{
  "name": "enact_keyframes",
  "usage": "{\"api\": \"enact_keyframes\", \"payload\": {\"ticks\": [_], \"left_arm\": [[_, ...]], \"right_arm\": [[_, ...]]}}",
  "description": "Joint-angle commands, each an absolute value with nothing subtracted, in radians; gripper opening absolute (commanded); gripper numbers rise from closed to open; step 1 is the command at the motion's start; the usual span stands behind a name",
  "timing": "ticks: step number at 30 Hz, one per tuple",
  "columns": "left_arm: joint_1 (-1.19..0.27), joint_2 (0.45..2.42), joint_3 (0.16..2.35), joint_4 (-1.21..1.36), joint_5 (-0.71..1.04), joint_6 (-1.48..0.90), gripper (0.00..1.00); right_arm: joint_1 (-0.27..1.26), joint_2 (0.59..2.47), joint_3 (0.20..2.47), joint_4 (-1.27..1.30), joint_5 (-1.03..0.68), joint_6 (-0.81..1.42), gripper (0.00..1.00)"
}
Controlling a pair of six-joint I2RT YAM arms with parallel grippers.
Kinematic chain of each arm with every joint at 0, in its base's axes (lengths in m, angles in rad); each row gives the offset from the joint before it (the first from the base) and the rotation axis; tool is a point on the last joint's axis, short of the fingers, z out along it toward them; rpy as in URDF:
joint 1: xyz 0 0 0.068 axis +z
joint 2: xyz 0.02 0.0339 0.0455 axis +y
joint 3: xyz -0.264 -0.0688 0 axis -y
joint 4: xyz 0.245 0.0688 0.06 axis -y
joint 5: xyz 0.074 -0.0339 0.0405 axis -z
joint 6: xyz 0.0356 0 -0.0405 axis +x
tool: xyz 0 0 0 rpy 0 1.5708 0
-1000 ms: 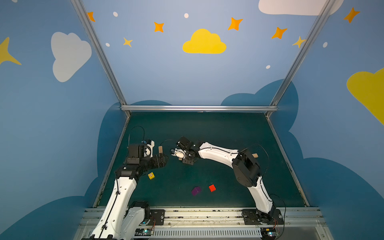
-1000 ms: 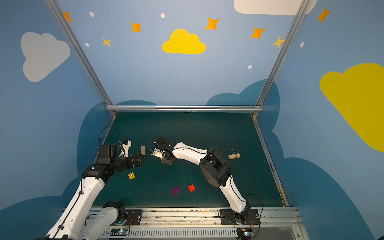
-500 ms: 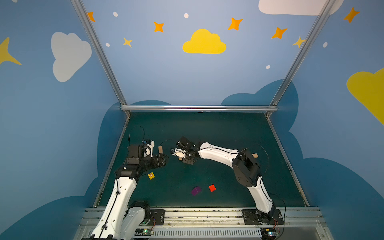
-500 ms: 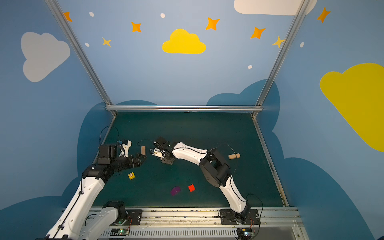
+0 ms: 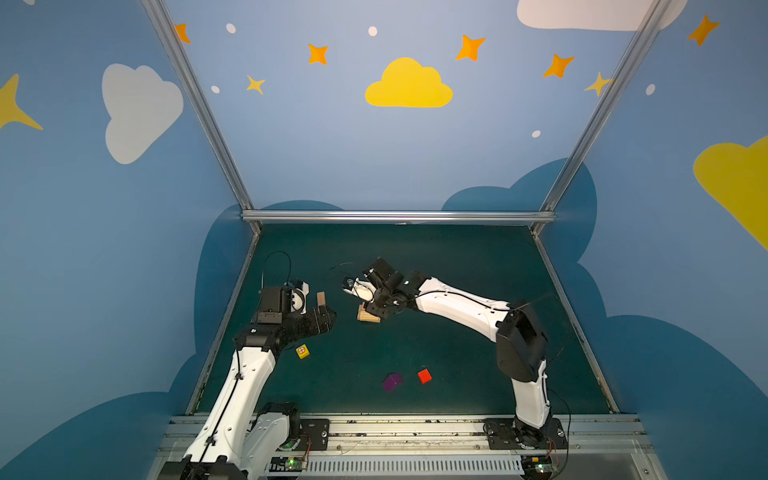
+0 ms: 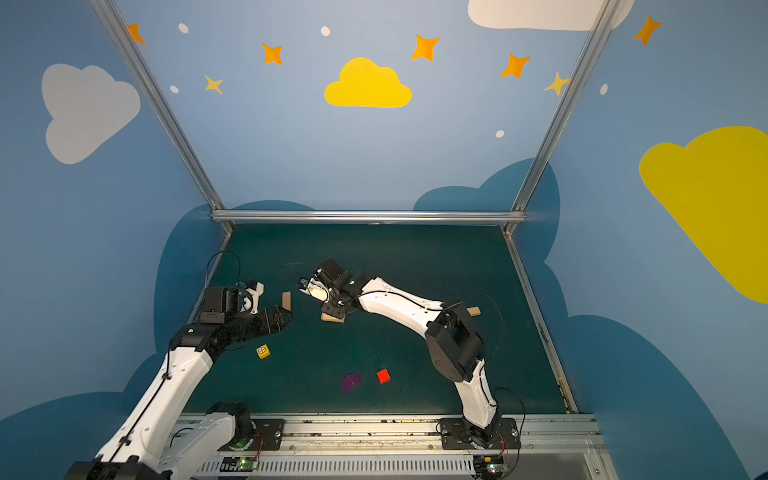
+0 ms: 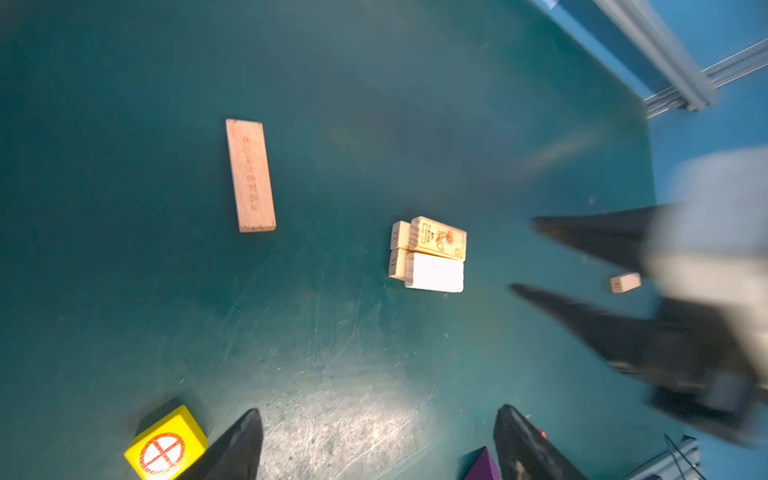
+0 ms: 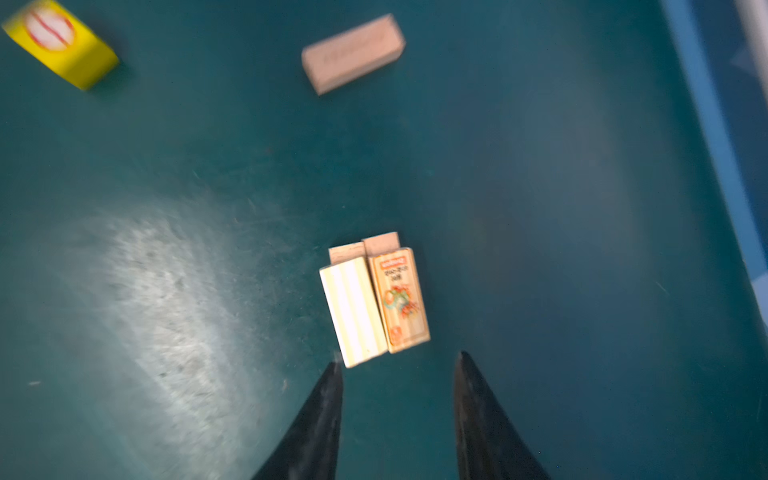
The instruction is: Build the wood block tower
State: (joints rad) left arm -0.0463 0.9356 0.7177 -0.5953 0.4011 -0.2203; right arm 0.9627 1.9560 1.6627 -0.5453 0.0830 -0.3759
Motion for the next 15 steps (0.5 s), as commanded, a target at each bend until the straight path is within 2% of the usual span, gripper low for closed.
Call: {"api": "enact_keyframes", "payload": {"ticks": [1,8,15], "left_arm": [[-0.124,0.936,0.763,-0.612,0.304,-0.244,0.89],[-0.334,1.068,0.789,-0.512,0.127,-0.361,0.89],[-0.415,1.315,0.871,-0.474,0.164,-0.397,0.89]], "right_arm": [[0.906,1.831,1.572,-0.506,0.049,-0.259,0.41],[0.809,1.599,1.292,-0.448,0.04,-0.147,0.44],[0.802,1.438,1.118,-0.426,0.041,-0.122,0.47]]}}
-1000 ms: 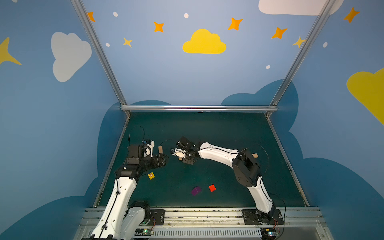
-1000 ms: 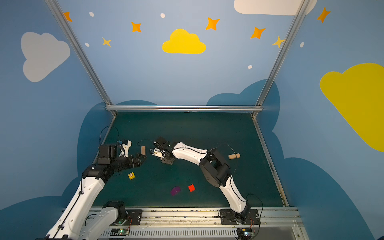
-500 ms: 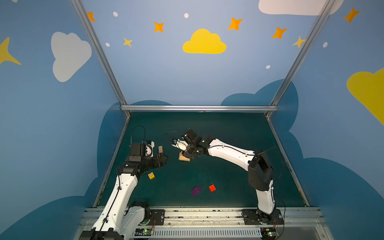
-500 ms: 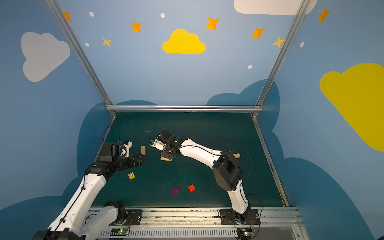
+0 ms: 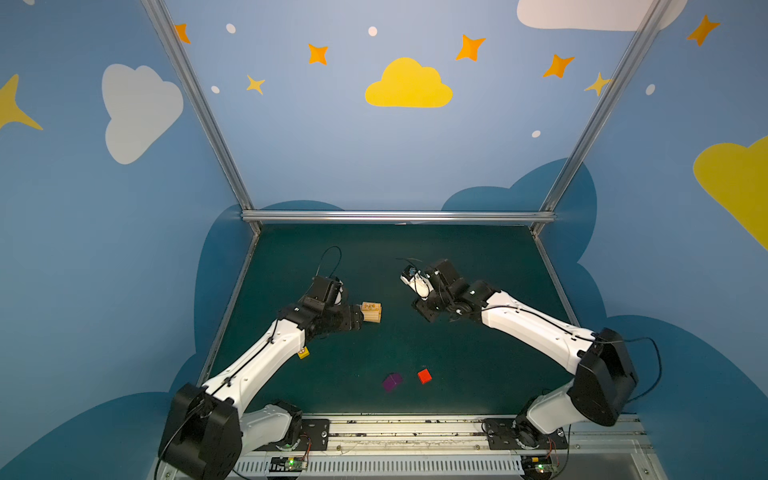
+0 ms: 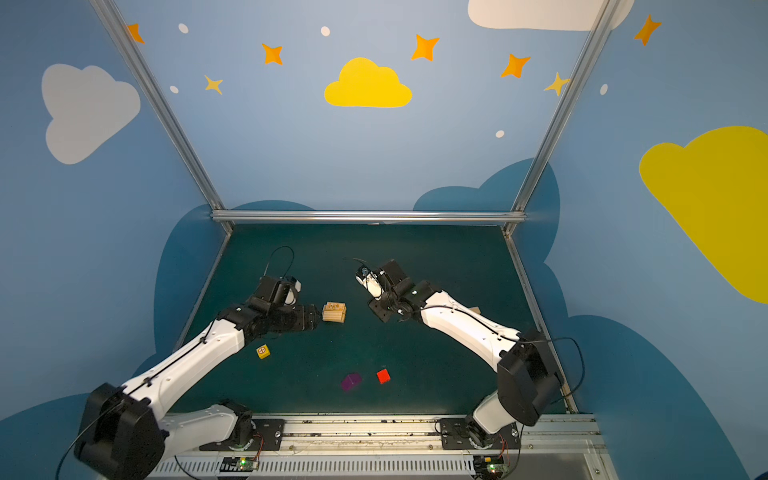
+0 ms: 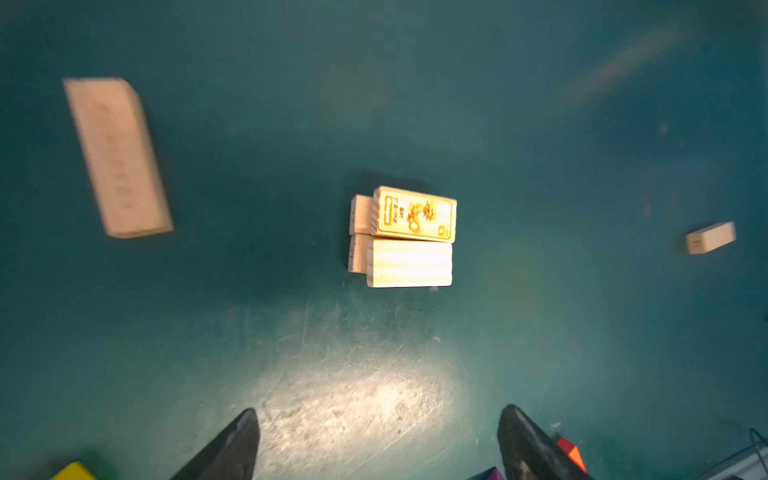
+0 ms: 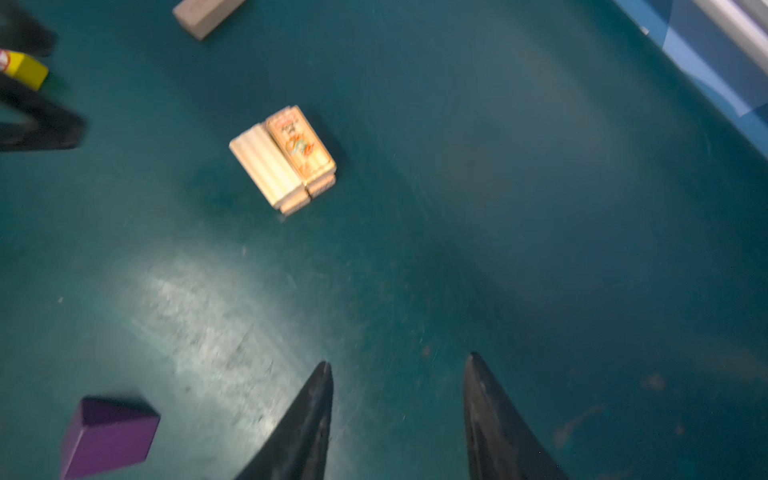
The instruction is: Build the wood block tower
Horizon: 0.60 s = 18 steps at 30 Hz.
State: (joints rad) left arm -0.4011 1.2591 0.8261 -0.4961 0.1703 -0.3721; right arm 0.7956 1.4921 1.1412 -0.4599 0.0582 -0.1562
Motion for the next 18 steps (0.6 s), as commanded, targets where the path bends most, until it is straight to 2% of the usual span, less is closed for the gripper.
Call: {"api": "enact_keyframes", "payload": {"ticks": [1,5,8,12,14,18], "left_arm": [[-0.419,1.349,0.887,-0.478,0.178,-0.396,0.88],[-0.42,1.464,0.928,-0.498,0.248,-0.402,0.78],[-0.421,1.519,0.955,-0.512,0.271,-0.379,0.55],[-0.421,1.55,0.954,-0.501,0.261,-0.362,0.43],[-0.421,1.57,0.957,-0.499,0.248,-0.352,0.31],[-0.42,1.608,0.965,-0.506,0.235,-0.332,0.28]], "right_arm": [[0.802,1.424,1.103,-0.414,0.035,-0.118,0.47],[0.802,1.415,1.09,-0.392,0.026,-0.124,0.49],[0.804,1.427,1.101,-0.403,0.031,-0.124,0.49],[0.806,1.429,1.099,-0.4,0.034,-0.127,0.5],[0.808,1.434,1.098,-0.4,0.035,-0.127,0.5],[0.807,1.441,1.099,-0.401,0.041,-0.13,0.5]]}}
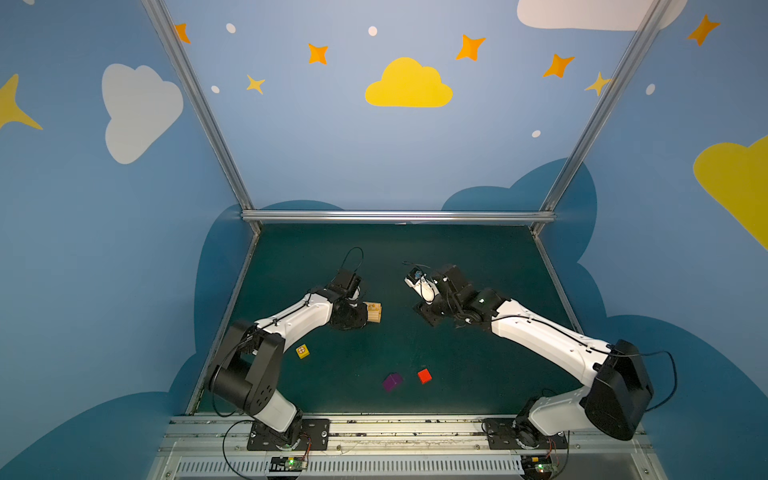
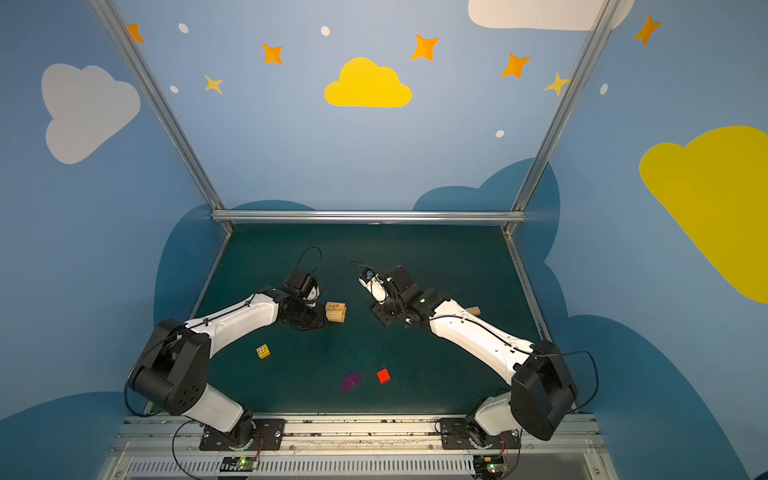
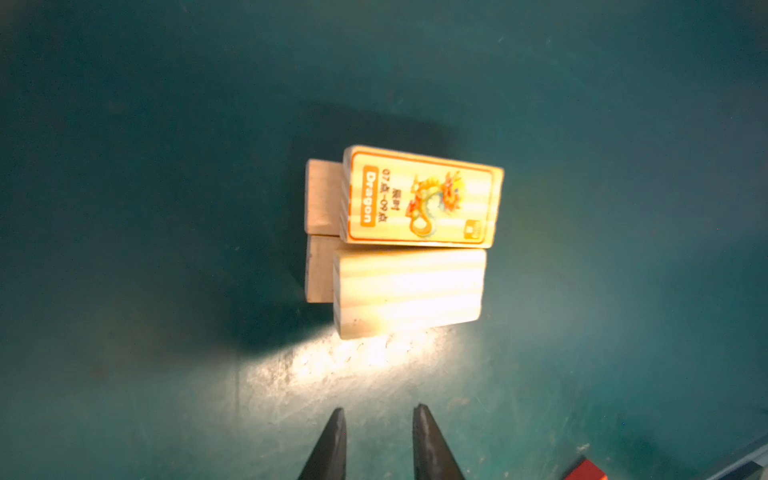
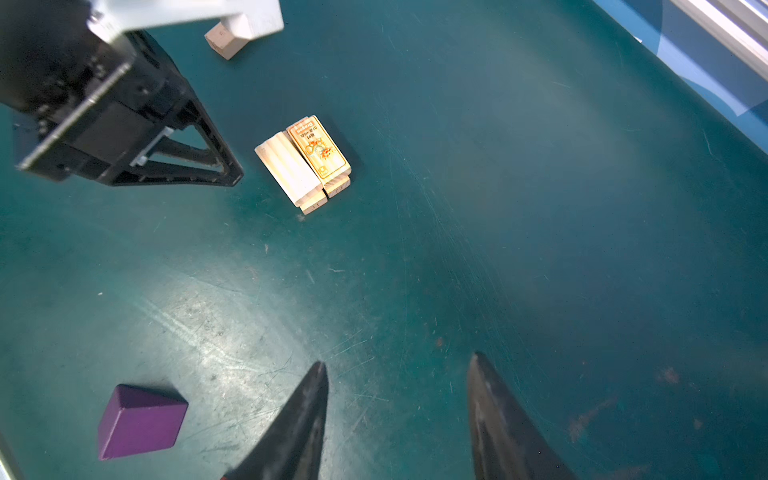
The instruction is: Build the wood block tower
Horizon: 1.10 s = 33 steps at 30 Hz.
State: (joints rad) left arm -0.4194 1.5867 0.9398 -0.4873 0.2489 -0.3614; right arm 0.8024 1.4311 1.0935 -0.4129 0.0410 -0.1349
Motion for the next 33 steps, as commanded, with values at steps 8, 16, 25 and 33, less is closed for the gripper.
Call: {"api": "enact_keyframes", "payload": {"ticks": [8,16,25,33], "left_arm": [[-0.42,1.633,0.973,-0.491,0.22,-0.32,0.25],[-0.42,1.644,0.971,-0.463,0.219,-0.319,0.2],[-0.42,1.661,0.982,-0.459,0.219,-0.313,0.2],[-0.42,1.669,0.986,-0.451,0.189,-0.309,0.2]], "right_arm": [[0.81,1.462,1.109,-0.402,0.024,-0.134,0.51],[0.811,1.472,1.109,-0.396,0.018,-0.137,0.52],[0.81,1.473,1.103,-0.378,0.012,-0.142,0.53],[0.808,1.474,1.097,-0.37,0.015,-0.148,0.53]]}}
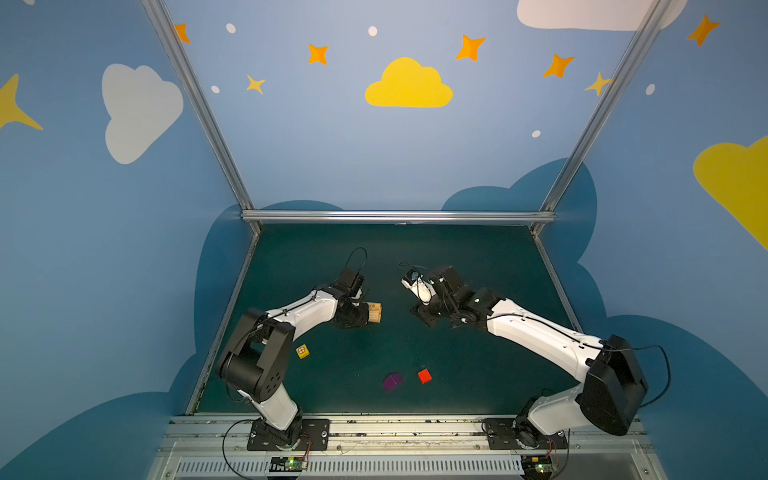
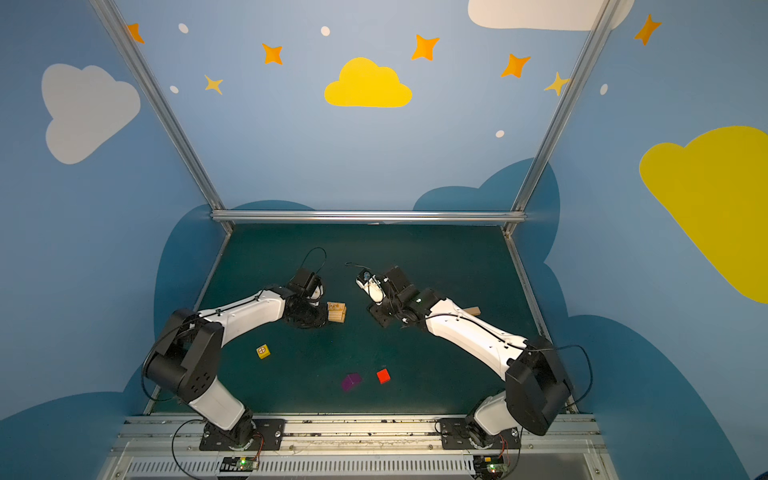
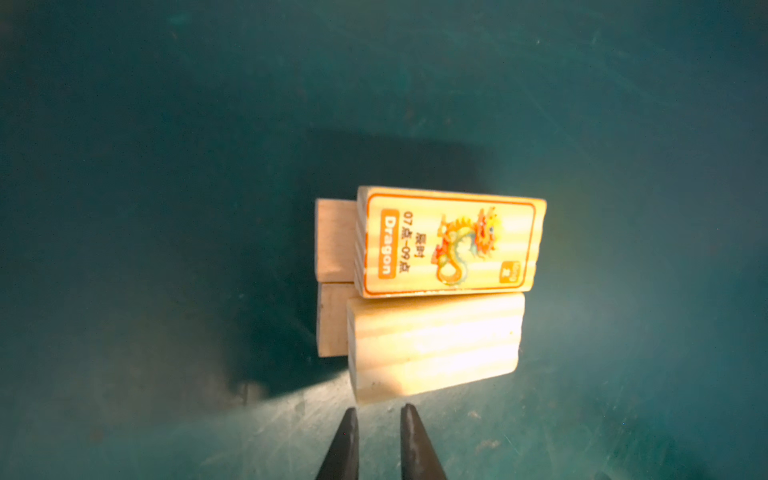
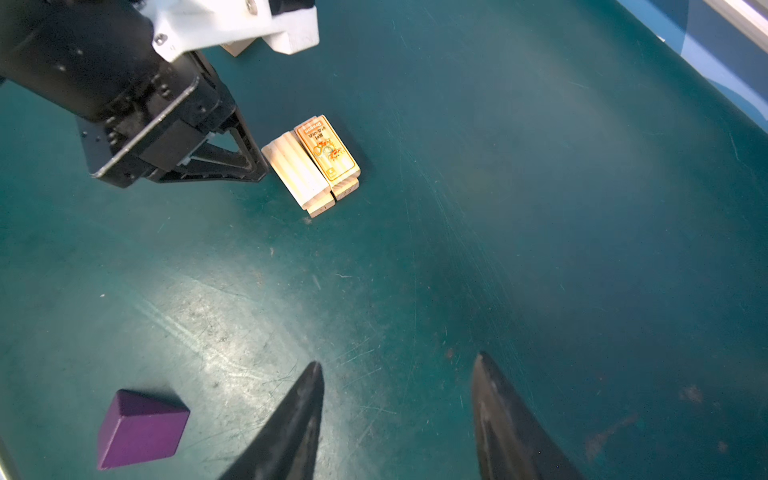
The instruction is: Build the wood block tower
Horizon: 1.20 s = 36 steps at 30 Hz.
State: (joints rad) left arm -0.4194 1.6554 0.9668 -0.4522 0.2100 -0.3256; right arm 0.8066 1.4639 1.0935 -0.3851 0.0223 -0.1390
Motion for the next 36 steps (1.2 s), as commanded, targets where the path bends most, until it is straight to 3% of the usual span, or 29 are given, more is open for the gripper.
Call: {"api": "enact_keyframes", "payload": {"ticks": [1,36], "left_arm": [[-0.419,1.67,0.986,-0.451,0.189,-0.309,0.2],[-0.414,1.669,0.985,-0.414,0.242,-0.322,0.2]], "right_arm": [[0.808,1.476,1.097,-0.369,0.017,-0.147,0.53],[0.806,1.497,1.106,-0.378,0.026,-0.157,0.53]]}}
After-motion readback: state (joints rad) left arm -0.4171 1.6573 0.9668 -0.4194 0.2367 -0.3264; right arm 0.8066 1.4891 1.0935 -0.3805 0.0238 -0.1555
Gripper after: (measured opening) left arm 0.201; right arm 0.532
